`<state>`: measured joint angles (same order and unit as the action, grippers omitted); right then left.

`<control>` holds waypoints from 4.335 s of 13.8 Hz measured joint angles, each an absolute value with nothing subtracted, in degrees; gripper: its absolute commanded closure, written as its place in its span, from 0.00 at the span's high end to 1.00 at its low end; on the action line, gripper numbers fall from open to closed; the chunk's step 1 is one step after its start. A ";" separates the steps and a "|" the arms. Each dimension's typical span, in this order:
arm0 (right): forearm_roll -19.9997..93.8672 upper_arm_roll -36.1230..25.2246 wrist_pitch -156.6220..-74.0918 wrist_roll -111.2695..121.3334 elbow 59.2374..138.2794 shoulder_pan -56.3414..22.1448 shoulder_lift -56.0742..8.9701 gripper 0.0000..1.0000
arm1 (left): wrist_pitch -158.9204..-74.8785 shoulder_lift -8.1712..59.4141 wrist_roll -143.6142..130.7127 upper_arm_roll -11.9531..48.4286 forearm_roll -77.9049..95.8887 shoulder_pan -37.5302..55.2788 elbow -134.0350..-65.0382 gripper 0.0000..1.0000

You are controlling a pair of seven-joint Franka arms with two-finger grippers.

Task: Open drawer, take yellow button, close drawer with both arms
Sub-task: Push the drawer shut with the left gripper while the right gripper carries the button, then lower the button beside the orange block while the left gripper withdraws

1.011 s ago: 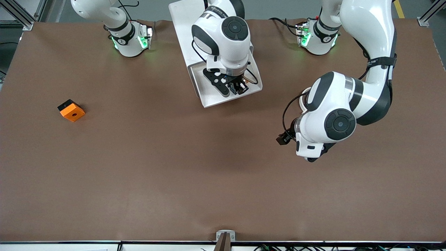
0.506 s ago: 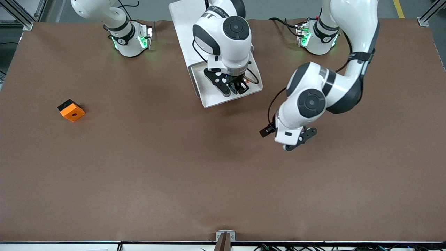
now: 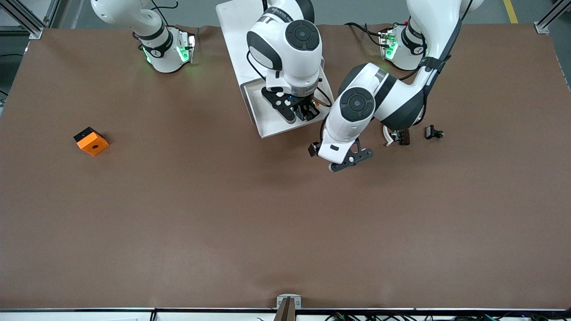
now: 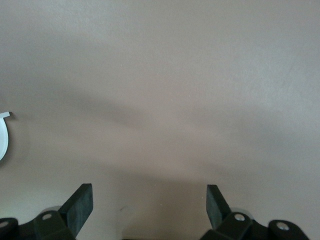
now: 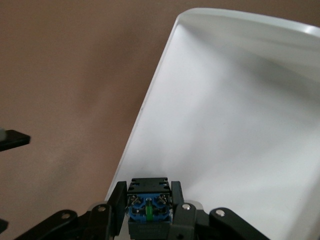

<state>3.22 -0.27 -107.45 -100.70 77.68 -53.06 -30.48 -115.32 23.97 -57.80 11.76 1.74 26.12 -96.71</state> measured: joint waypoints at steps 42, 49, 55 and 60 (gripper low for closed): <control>3.96 -2.13 -96.57 -26.93 81.32 -11.30 -20.97 0.00 | -118.38 19.66 -59.65 28.29 20.83 24.23 -107.50 1.00; 0.78 -2.15 -115.03 -9.07 95.56 -0.67 -21.02 0.00 | -116.37 20.23 -61.27 28.41 26.68 24.67 -107.89 1.00; 0.74 -2.19 -134.63 4.65 109.04 8.41 -21.30 0.00 | -116.54 20.46 -62.26 26.88 22.36 19.73 -102.15 1.00; 0.74 -2.16 -139.87 6.34 110.31 11.41 -24.35 0.00 | -116.50 22.07 -62.00 25.58 -1.95 10.69 -96.79 1.00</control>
<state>0.74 -2.16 -139.87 6.34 110.31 11.41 -24.35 -116.50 22.07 -62.00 25.58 -1.95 10.69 -96.79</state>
